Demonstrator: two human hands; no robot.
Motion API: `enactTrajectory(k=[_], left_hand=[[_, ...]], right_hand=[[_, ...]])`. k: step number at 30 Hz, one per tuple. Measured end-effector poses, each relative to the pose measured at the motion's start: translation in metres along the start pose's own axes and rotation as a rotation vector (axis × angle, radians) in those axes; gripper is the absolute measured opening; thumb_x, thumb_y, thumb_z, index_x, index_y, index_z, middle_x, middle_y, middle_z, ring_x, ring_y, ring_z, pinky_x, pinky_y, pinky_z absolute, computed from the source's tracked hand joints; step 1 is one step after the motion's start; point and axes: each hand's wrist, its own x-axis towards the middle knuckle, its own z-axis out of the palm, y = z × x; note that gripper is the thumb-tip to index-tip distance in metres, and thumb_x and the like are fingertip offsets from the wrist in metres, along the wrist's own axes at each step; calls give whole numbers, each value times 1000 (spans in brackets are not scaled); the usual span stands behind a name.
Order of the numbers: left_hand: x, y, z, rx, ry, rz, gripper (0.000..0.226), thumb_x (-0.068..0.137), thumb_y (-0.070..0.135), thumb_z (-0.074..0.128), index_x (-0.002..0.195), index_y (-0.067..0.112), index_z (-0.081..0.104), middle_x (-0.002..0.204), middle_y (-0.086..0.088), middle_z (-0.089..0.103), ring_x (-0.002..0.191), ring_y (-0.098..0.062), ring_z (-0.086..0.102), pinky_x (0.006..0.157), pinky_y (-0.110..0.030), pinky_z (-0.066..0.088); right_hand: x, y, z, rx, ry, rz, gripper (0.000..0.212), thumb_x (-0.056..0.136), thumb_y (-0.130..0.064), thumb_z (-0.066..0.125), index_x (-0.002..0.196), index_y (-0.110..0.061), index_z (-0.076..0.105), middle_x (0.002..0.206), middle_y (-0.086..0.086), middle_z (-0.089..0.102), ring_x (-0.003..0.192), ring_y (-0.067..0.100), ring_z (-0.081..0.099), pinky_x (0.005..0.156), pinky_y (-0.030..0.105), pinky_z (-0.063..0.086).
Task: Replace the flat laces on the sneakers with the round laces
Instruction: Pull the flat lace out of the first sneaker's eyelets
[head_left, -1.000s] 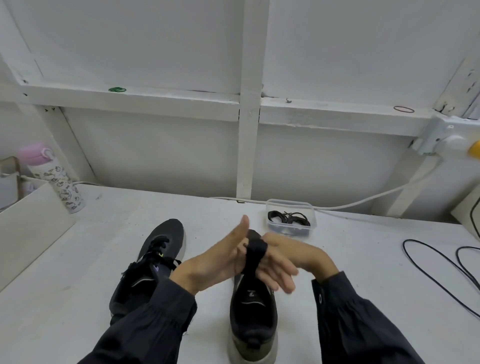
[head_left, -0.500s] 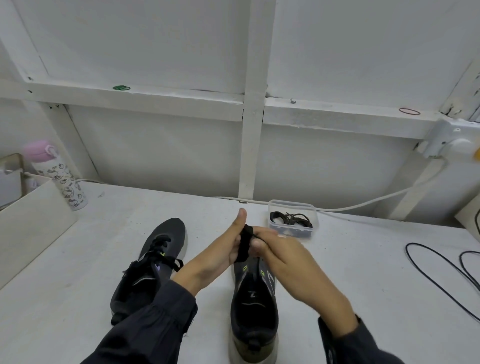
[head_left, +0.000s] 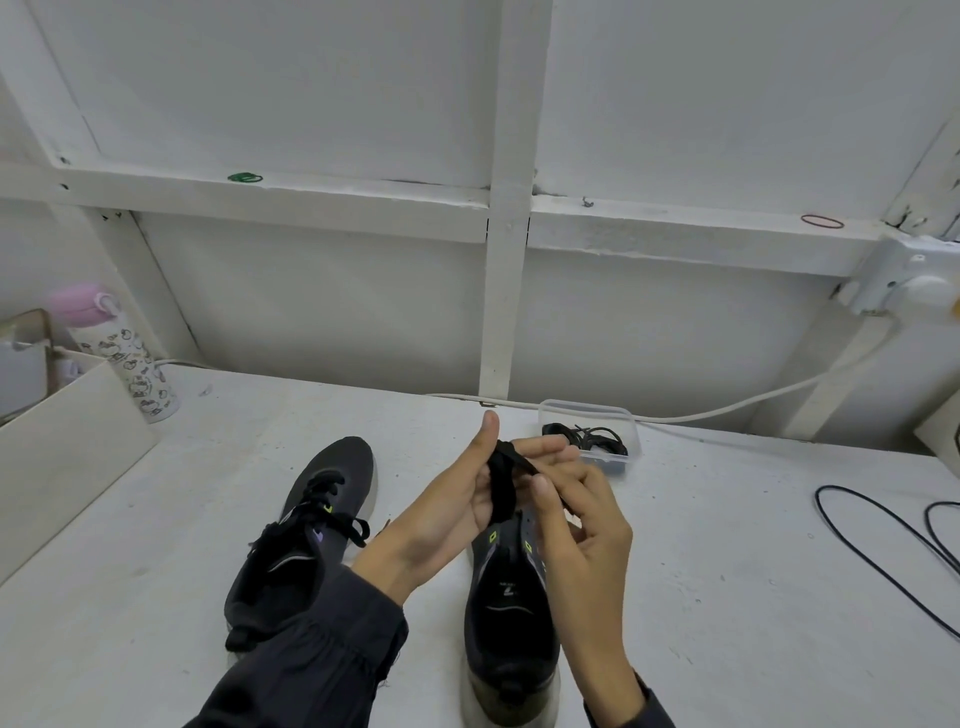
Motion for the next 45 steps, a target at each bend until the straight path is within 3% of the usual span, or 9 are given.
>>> enactTrajectory(k=[12,18,24,27,30,34,37,40,45], left_hand=[[-4,-4,9,41,-31,-38,74,95,62,16,135,14,57,137,-1,59,131,-14,51,117,-41,30],[-4,-5,8,56,26,-31,68,94,64,19,135,27,57,132,-1,63,128,-9,54,114,-39,36],[-6,-7,6,78,35,-29,67,93,70,24,134,30,58,133,1,62,129,-8,51,117,-37,31],[-6,-11,5,89,8,-45,68,91,70,25,132,28,60,135,1,61,131,-11,51,118,-38,28],[-3,-10,5,118,20,-34,70,97,64,19,132,19,61,134,0,61,129,-12,52,117,-37,31],[-2,-6,5,128,30,-26,72,97,57,17,129,12,62,133,2,62,127,-10,54,112,-32,36],[-3,-8,8,125,48,-11,68,98,57,19,128,15,63,132,4,63,128,-7,52,113,-33,35],[-4,-10,10,112,46,-1,64,98,56,20,128,20,64,132,4,63,129,-9,52,114,-35,35],[-8,-5,9,-32,21,-5,66,102,52,18,131,10,60,134,-4,62,128,-14,53,107,-29,43]], right_hand=[[-6,6,0,-59,55,32,26,84,0,71,87,-25,74,83,-8,70,65,11,60,64,18,46],[-12,4,1,-74,-67,31,33,78,-27,76,109,-36,69,100,-16,69,66,18,63,64,27,54],[-8,7,3,-56,-51,97,33,82,-8,75,94,-38,69,56,-14,57,43,18,40,49,27,40],[-7,7,5,30,-51,167,30,84,0,68,84,-30,68,58,1,59,46,17,39,51,26,37],[-6,3,5,219,-78,283,22,86,7,61,92,-13,67,79,9,71,69,25,64,67,28,52],[-4,0,1,390,-169,412,16,82,-4,63,98,-6,65,84,13,72,77,24,60,72,33,49],[-3,2,2,336,-197,376,23,82,5,61,101,-7,60,89,18,71,78,29,63,78,42,50],[-7,4,3,236,-187,296,38,80,13,62,98,-21,60,84,16,68,63,31,51,67,41,48],[-10,3,-2,-47,-117,50,41,74,1,78,100,-26,62,90,-16,68,62,20,56,59,29,49]])
